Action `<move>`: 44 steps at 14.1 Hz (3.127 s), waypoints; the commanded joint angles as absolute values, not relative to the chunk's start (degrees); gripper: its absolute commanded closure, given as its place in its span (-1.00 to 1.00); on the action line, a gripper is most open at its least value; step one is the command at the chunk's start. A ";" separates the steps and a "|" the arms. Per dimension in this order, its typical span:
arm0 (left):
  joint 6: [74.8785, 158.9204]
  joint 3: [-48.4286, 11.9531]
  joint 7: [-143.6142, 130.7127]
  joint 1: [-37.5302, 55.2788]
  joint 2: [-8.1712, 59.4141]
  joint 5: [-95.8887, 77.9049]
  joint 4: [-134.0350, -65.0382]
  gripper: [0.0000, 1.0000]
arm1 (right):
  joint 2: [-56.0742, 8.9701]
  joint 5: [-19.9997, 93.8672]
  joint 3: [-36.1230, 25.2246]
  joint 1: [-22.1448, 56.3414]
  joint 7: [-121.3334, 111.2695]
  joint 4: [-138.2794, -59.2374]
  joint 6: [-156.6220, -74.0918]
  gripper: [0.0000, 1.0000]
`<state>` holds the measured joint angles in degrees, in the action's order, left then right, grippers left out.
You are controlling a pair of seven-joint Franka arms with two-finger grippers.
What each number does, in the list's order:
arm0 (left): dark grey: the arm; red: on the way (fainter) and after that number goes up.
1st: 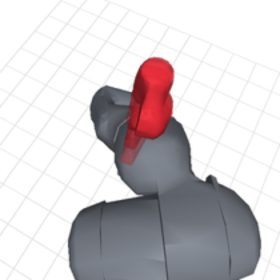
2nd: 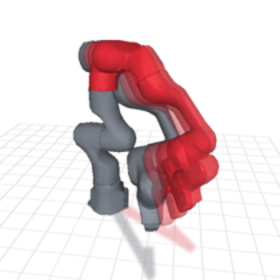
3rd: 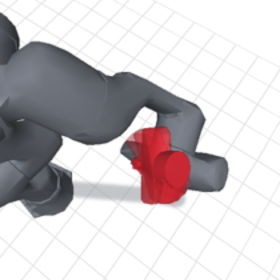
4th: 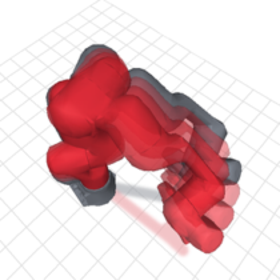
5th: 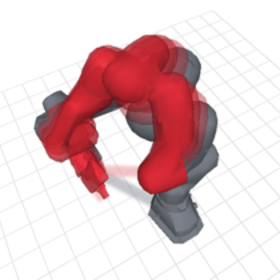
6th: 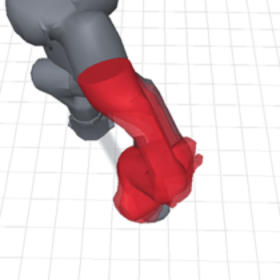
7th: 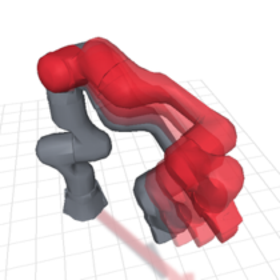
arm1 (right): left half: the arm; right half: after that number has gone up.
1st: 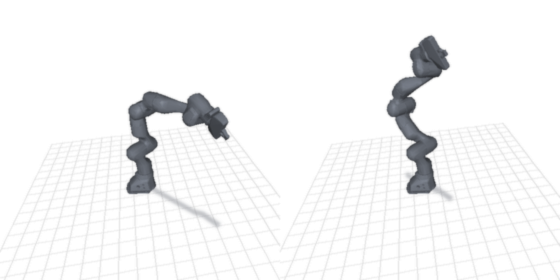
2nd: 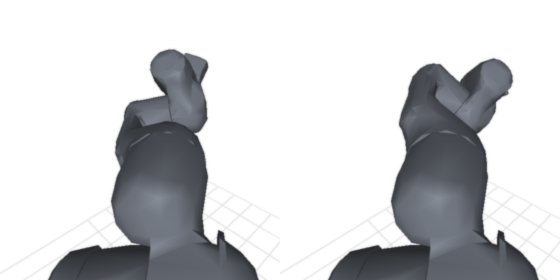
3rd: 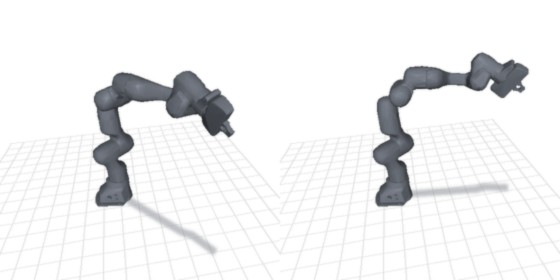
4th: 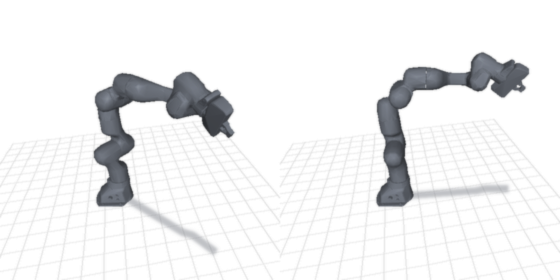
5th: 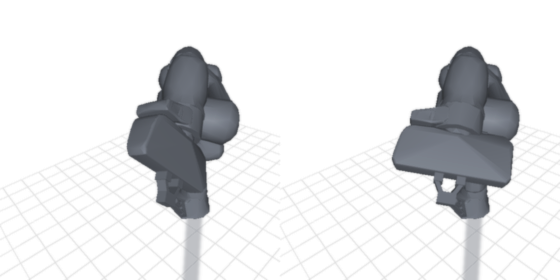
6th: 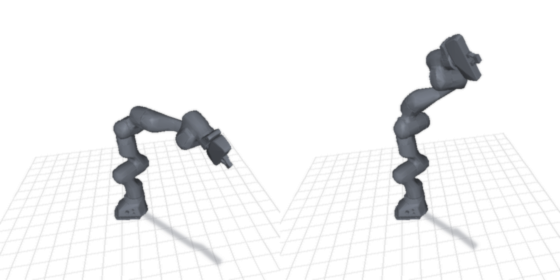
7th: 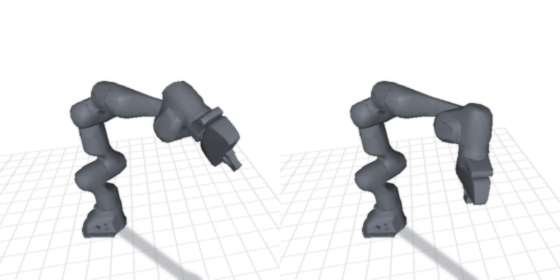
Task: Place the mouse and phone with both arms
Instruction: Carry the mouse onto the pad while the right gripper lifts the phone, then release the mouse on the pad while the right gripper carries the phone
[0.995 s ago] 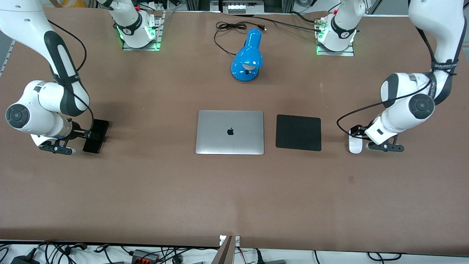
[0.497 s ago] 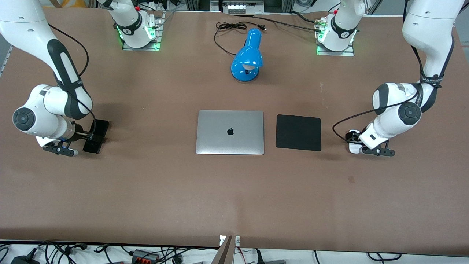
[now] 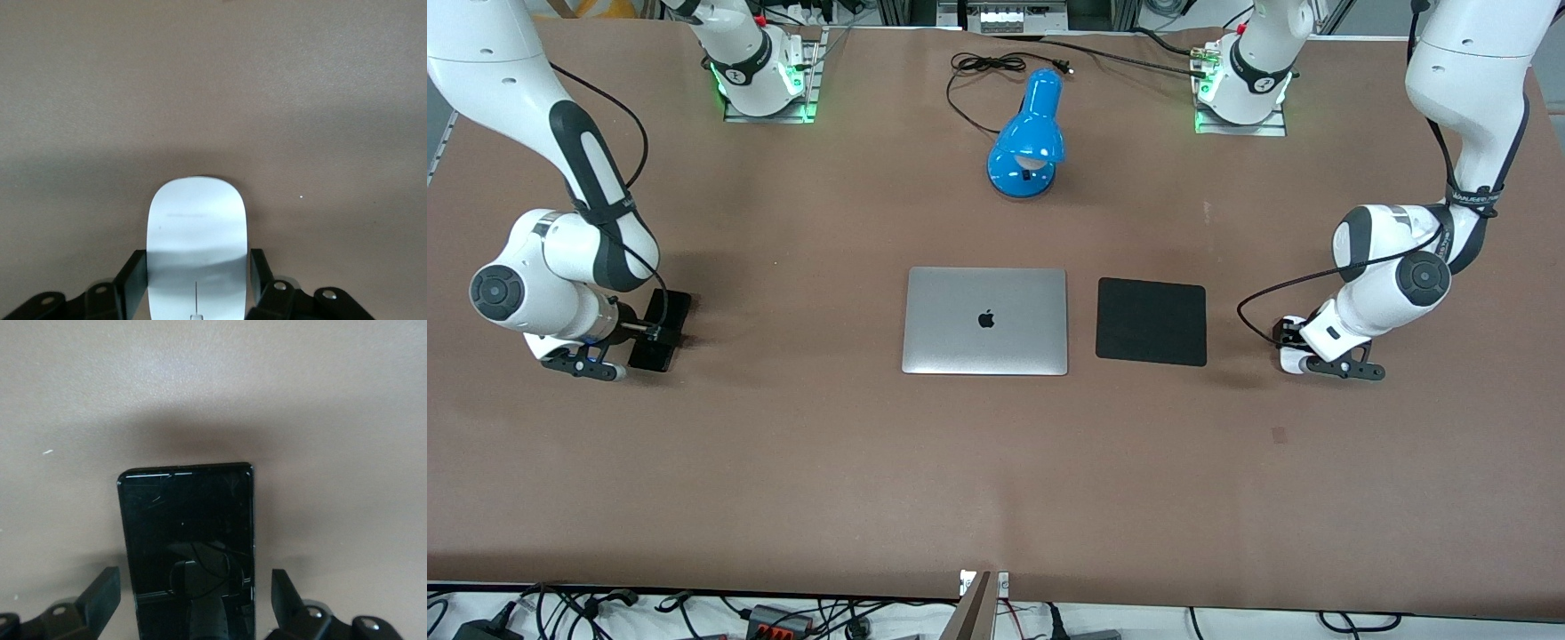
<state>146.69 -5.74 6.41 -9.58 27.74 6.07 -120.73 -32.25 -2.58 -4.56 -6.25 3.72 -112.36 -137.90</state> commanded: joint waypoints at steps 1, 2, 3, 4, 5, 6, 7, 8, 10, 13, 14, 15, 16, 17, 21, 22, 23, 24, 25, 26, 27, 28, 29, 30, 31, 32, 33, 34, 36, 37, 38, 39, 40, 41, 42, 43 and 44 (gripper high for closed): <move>147.48 -6.24 7.56 -10.02 28.21 7.03 -120.59 -0.43 | -33.13 -2.64 -4.31 -6.33 3.43 -111.71 -138.60 -1.00; 147.48 -6.24 7.56 -10.02 28.47 7.03 -120.59 -0.44 | -33.13 -2.64 -4.31 -6.33 3.43 -111.71 -138.60 -1.00; 147.57 -6.24 7.65 -10.02 28.74 7.12 -120.59 -0.43 | -33.13 -2.64 -4.31 -6.33 3.43 -111.71 -138.60 -1.00; 147.57 -6.24 7.65 -10.02 28.74 7.03 -120.59 -0.42 | -33.13 -2.64 -4.31 -6.24 3.43 -111.71 -138.60 -1.00; 147.66 -6.24 7.65 -10.02 28.74 7.12 -120.59 -0.31 | -33.48 -2.64 -4.31 -6.24 3.43 -111.71 -138.60 -1.00; 147.66 -6.24 7.65 -10.02 28.74 7.12 -120.59 -0.12 | -33.57 -2.64 -4.31 -6.15 3.43 -111.71 -138.69 -1.00; 147.13 -6.59 7.73 -9.93 28.22 7.12 -120.59 0.12 | -33.57 -2.64 -4.31 -6.15 3.43 -111.71 -138.69 -1.00; 146.61 -6.68 8.08 -9.84 27.34 7.12 -120.41 0.21 | -33.57 -2.64 -4.31 -6.15 3.43 -111.71 -138.78 -0.91; 142.06 -7.72 8.00 -9.32 24.97 7.03 -118.66 0.23 | -33.57 -2.55 -4.31 -6.15 3.43 -111.71 -138.78 -0.20; 131.17 -13.78 2.85 -9.32 23.99 7.03 -113.83 0.23 | -33.40 -2.64 -4.31 -6.15 3.34 -111.71 -138.60 0.40; 130.44 -15.89 -1.02 -9.23 24.08 7.03 -113.47 0.23 | -33.22 -2.64 -4.31 -6.07 2.90 -111.71 -138.60 0.50; 130.43 -18.52 -5.14 -9.14 24.34 7.03 -113.29 0.23 | -33.14 -2.55 -4.31 -6.06 2.29 -111.71 -138.52 0.52; 130.43 -19.68 -8.75 -8.79 24.78 7.03 -113.12 0.23 | -32.96 -2.64 -4.31 -6.06 2.29 -111.71 -138.43 0.52; 130.60 -19.77 -11.75 -7.31 25.31 7.03 -113.12 0.23 | -32.44 -2.64 -4.13 -5.98 2.20 -111.71 -138.25 0.52; 133.85 -19.60 -18.61 -1.77 28.47 7.03 -113.29 0.23 | -26.73 -2.46 -0.45 -5.89 2.55 -110.84 -133.43 0.53; 134.55 -19.60 -19.68 -1.15 28.82 7.21 -113.38 0.22 | -26.28 -2.55 0.60 -5.89 2.55 -109.70 -131.42 0.53; 134.73 -19.51 -21.08 0.08 29.00 7.73 -113.47 0.21 | -26.28 -2.55 1.75 -5.80 2.37 -108.12 -129.48 0.53; 134.82 -19.42 -22.14 0.52 29.18 7.91 -113.47 0.20 | -26.71 -2.46 3.58 -5.89 2.81 -106.71 -127.55 0.52; 135.17 -19.51 -23.19 0.61 30.05 7.91 -113.47 0.18 | -26.89 -2.37 6.21 -5.89 3.60 -106.18 -126.83 0.53; 136.65 -19.34 -24.16 1.40 30.67 8.00 -113.81 0.17 | -26.89 -2.29 8.50 -5.71 5.08 -105.82 -126.83 0.53; 138.24 -19.25 -24.34 2.02 30.93 8.00 -114.43 0.17 | -26.98 -2.37 10.27 -4.84 6.75 -105.39 -126.83 0.53; 139.21 -19.16 -24.78 2.11 31.11 8.00 -114.96 0.17 | -27.33 -2.37 10.89 -3.18 8.16 -105.03 -126.83 0.52; 139.39 -19.16 -25.13 2.11 31.29 8.00 -115.05 0.13 | -27.86 -2.37 10.90 -0.90 10.26 -104.77 -127.00 0.52; 139.39 -19.16 -25.31 2.11 31.29 8.00 -115.14 -0.01 | -28.04 -2.37 10.81 1.99 13.33 -104.42 -127.18 0.52; 139.39 -19.16 -25.92 2.11 31.29 8.00 -115.14 -0.61 | -28.91 -2.46 10.81 4.37 15.71 -104.24 -127.61 0.52; 139.39 -19.16 -27.75 2.11 31.29 8.00 -115.14 -1.00 | -29.35 -2.46 10.81 5.70 16.95 -104.15 -128.40 0.52; 139.39 -19.16 -28.30 2.20 31.38 8.00 -115.14 -1.00 | -30.14 -2.46 10.81 7.28 18.79 -104.15 -129.54 0.52; 139.31 -19.16 -28.39 2.20 31.29 8.00 -115.05 -1.00 | -31.02 -2.90 10.81 8.86 20.90 -104.15 -130.33 0.52; 138.35 -19.16 -28.39 2.11 30.42 8.00 -114.79 -1.00 | -33.12 -2.99 10.72 10.63 24.50 -104.15 -132.44 0.52; 135.73 -19.16 -28.30 2.02 28.93 8.00 -114.26 -1.00 | -34.18 -2.99 10.72 11.24 25.74 -104.15 -133.50 0.52; 131.79 -19.07 -28.30 1.93 27.52 8.00 -112.60 -1.00 | -35.06 -3.08 10.72 11.77 26.10 -104.15 -134.46 0.52; 128.18 -19.16 -28.30 1.50 26.38 8.00 -110.85 -1.00 | -35.68 -3.08 10.72 12.39 26.36 -104.15 -135.69 0.52; 124.93 -18.99 -27.60 1.23 25.50 8.00 -108.92 -1.00 | -35.94 -2.90 10.72 12.65 26.45 -104.15 -136.57 0.52; 121.85 -18.98 -26.38 0.36 24.97 8.00 -106.72 -1.00 | -36.30 -3.25 10.72 13.00 26.46 -104.15 -137.10 0.52; 117.64 -18.98 -24.02 -0.95 24.79 8.00 -103.65 -1.00 | -36.39 -3.34 10.72 13.44 26.46 -104.15 -137.28 0.52; 113.25 -19.07 -20.43 -2.27 24.26 8.17 -100.66 -1.00 | -36.65 -3.60 10.64 13.80 26.46 -104.15 -137.29 0.52; 109.03 -19.16 -16.13 -3.85 23.74 8.26 -97.50 -1.00 | -36.74 -4.56 10.63 13.80 26.37 -104.15 -137.29 0.51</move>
<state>116.48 -19.01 -22.46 -1.12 24.51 6.80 -103.12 -36.59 -2.84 11.06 12.86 24.99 -105.18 -137.36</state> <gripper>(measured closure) 0.000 0.207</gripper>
